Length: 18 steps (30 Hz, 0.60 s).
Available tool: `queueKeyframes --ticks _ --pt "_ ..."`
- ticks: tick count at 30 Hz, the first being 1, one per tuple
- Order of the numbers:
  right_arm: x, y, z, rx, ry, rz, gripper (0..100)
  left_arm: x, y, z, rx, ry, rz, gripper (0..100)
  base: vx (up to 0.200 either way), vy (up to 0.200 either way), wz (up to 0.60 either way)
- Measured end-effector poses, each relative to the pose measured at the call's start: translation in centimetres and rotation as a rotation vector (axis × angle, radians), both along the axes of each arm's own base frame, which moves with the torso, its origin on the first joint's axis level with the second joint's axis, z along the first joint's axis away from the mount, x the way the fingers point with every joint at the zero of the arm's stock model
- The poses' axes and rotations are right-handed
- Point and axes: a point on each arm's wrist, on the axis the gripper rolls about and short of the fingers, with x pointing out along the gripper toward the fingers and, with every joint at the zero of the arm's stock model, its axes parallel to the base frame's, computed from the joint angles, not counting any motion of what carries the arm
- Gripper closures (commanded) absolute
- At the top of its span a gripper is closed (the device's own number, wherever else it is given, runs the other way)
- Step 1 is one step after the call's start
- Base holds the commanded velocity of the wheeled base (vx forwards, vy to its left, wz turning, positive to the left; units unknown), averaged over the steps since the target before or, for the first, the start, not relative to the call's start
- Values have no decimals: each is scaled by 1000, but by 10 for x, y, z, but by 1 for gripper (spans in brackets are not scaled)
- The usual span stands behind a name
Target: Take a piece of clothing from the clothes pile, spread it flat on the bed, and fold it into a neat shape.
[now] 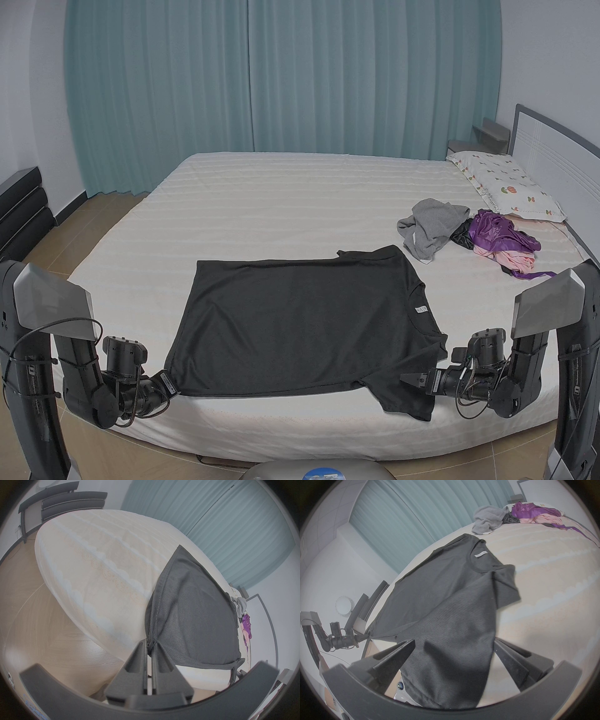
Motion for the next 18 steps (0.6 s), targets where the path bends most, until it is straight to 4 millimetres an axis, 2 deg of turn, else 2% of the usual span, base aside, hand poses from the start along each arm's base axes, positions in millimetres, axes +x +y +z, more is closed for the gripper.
queueKeyframes --ticks 14,15,18 --pt "-1 2 -2 -11 10 10 0 0 0 0 -1 0 1 100 0 0 0" --pt "-2 1 -2 -12 11 8 100 0 0 0 -1 0 1 100 0 0 0" --pt "-2 0 -1 -12 13 3 100 0 0 0 0 0 2 100 0 0 0"
